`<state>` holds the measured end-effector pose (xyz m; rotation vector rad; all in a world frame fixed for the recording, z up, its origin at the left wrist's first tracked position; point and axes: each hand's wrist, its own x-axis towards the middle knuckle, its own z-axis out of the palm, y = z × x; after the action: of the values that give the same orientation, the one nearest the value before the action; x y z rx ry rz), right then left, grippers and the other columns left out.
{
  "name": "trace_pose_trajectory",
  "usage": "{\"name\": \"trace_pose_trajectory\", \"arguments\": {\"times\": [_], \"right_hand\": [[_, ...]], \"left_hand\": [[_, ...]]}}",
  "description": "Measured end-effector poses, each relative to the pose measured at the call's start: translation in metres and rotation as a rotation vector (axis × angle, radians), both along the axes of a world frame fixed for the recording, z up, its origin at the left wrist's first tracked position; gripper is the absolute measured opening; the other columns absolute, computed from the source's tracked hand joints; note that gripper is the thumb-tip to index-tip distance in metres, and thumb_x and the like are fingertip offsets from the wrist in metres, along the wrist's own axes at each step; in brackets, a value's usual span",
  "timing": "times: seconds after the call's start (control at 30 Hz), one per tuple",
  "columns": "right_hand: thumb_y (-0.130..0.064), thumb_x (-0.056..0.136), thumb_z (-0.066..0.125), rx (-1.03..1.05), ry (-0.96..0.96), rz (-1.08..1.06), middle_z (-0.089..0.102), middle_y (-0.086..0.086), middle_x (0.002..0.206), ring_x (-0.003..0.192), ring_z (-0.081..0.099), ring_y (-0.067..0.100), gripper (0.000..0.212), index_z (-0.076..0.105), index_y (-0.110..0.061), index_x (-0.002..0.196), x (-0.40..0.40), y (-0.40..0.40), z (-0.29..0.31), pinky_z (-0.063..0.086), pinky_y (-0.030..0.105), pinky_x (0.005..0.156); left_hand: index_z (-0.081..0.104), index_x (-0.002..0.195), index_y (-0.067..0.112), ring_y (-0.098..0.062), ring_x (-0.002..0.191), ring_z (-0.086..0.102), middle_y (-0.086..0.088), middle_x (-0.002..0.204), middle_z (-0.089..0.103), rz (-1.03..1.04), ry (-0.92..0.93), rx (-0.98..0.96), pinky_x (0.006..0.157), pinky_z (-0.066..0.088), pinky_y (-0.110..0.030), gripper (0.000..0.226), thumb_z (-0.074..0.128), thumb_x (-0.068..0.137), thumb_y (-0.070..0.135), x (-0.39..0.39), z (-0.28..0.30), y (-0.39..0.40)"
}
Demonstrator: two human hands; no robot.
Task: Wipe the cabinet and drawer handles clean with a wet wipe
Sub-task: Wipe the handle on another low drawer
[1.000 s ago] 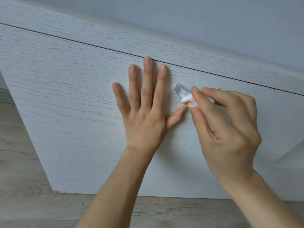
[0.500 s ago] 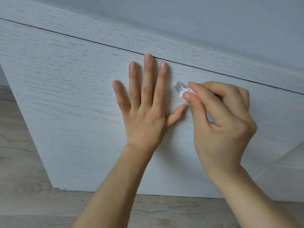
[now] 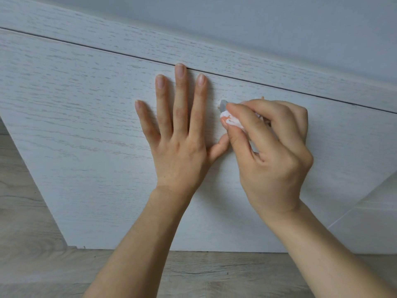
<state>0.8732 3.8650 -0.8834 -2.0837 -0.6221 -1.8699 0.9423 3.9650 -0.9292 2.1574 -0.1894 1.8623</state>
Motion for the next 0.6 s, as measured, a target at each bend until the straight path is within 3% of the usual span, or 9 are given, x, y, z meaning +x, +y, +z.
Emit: {"name": "trace_pose_trajectory", "arguments": {"times": [0.3, 0.43, 0.5, 0.6], "right_hand": [[-0.01, 0.09, 0.066, 0.15, 0.018, -0.109, 0.065, 0.004, 0.09, 0.085, 0.059, 0.029, 0.012, 0.071, -0.006, 0.1, -0.014, -0.053, -0.011, 0.043, 0.025, 0.086], [-0.017, 0.088, 0.067, 0.585, 0.229, 0.007, 0.065, -0.002, 0.088, 0.083, 0.058, 0.004, 0.011, 0.071, -0.015, 0.098, -0.025, -0.066, -0.009, 0.042, 0.012, 0.081], [-0.02, 0.086, 0.069, 0.77, 0.307, 0.158, 0.068, -0.007, 0.087, 0.081, 0.062, 0.0, 0.009, 0.07, -0.024, 0.095, -0.027, -0.059, -0.004, 0.049, 0.021, 0.078], [-0.023, 0.085, 0.07, 0.888, 0.359, 0.22, 0.07, -0.008, 0.083, 0.071, 0.064, 0.004, 0.007, 0.069, -0.03, 0.086, -0.027, -0.052, 0.006, 0.057, 0.034, 0.07]], "left_hand": [[0.027, 0.145, 0.005, -0.042, 0.135, 0.021, -0.027, 0.145, 0.036, -0.004, 0.054, 0.015, 0.108, 0.014, -0.062, 0.084, 0.042, 0.089, 0.066, -0.01, 0.005, 0.002], [0.028, 0.145, 0.001, -0.044, 0.134, 0.02, -0.03, 0.145, 0.034, -0.006, 0.067, 0.016, 0.107, 0.013, -0.063, 0.086, 0.044, 0.089, 0.065, -0.011, 0.005, 0.002], [0.028, 0.145, 0.001, -0.046, 0.133, 0.02, -0.031, 0.145, 0.033, -0.009, 0.074, 0.011, 0.107, 0.012, -0.064, 0.087, 0.046, 0.089, 0.064, -0.011, 0.005, 0.003], [0.025, 0.146, 0.0, -0.047, 0.133, 0.019, -0.032, 0.145, 0.031, -0.024, 0.083, 0.016, 0.107, 0.01, -0.064, 0.087, 0.046, 0.09, 0.063, -0.012, 0.005, 0.004]]}}
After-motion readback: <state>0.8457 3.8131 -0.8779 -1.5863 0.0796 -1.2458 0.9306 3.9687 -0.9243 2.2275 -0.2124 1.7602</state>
